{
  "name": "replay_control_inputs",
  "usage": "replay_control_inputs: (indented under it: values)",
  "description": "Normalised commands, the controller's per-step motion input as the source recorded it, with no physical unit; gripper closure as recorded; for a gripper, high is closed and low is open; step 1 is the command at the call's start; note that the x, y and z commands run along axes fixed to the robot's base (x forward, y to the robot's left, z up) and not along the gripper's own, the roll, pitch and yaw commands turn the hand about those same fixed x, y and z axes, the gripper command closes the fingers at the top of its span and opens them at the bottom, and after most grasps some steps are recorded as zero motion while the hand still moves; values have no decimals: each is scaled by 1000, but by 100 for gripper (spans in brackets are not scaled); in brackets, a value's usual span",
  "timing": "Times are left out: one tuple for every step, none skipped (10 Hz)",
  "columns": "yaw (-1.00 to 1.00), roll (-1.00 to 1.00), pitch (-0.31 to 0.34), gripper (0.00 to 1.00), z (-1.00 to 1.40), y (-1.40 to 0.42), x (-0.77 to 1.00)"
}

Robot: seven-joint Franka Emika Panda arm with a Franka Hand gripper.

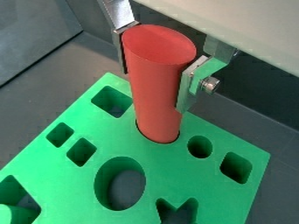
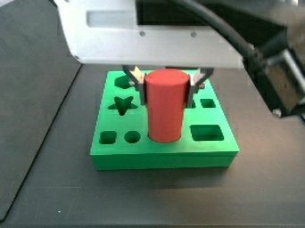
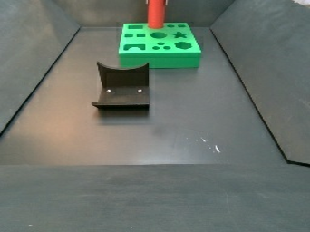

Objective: Insert the oval object.

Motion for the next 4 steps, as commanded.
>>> replay_control_inputs:
  values:
    - [-100, -101, 106, 100, -254, 0, 369]
    - [-100, -114, 74, 100, -263, 0, 326]
    - [-74, -114, 7, 100, -206, 29, 200]
    - [0, 0, 47, 100, 0, 0, 14]
